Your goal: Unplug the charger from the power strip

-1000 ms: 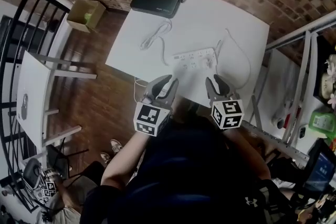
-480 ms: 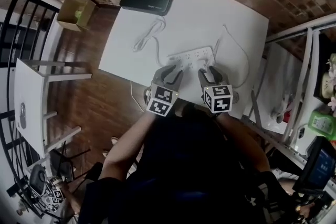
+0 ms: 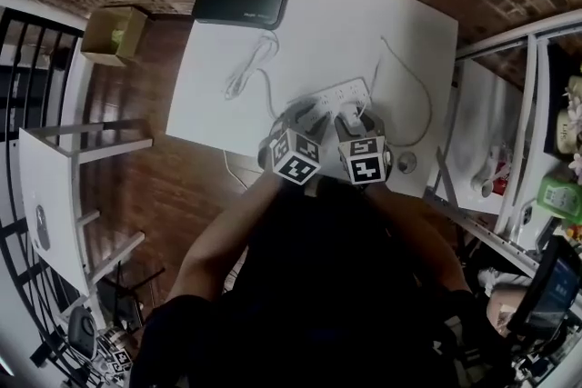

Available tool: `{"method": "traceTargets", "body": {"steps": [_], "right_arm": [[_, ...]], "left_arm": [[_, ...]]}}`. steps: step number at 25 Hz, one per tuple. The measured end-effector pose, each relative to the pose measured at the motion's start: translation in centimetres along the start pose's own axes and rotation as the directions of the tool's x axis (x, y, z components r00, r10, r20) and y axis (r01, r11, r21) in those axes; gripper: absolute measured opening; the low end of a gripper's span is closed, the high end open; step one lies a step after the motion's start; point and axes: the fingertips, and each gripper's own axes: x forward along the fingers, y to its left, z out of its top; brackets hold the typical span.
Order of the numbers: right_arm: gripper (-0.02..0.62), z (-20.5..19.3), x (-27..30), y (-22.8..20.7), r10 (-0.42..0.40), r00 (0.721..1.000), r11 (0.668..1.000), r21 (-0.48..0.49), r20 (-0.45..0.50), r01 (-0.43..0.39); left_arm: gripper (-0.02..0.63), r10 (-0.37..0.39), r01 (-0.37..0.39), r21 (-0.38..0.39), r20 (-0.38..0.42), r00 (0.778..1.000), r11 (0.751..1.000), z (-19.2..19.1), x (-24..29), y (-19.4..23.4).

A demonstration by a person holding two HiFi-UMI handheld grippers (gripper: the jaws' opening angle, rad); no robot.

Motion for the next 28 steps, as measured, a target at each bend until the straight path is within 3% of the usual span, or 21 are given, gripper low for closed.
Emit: {"method": "traceTargets", "body": {"steps": [4,9,16,28], "right_arm": [[0.182,0.5,-0.2,-0.4,-0.048,0.999,0.997,-0.055,-0.010,0.047],[0.150,0.2,0.2,-0.3,-0.021,1.000,1.000,-0.013,-0.021,0.021],[0.143,0.1,0.3,-0.5,0.016,1.000,0.999,0.031,-0.021,-0.016],[0.141,-0.1,0.3,-0.7,0.005,1.000,0.999,0.048,-0.028,-0.003]], "left_arm": [[0.147,-0.013,0.013,0.038,-0.012,1.000,0.999,0.4,1.5,0.1],[0.147,-0.053,0.057,0.070,-0.061,0.997,0.996,-0.2,3.0,-0.6],[0.144,-0.093,0.094,0.017,-0.074,0.993,0.995,-0.9,3.6,-1.1],[0.145,-0.099,0.100,0.011,-0.068,0.993,0.995,-0.8,3.5,-1.0]]}}
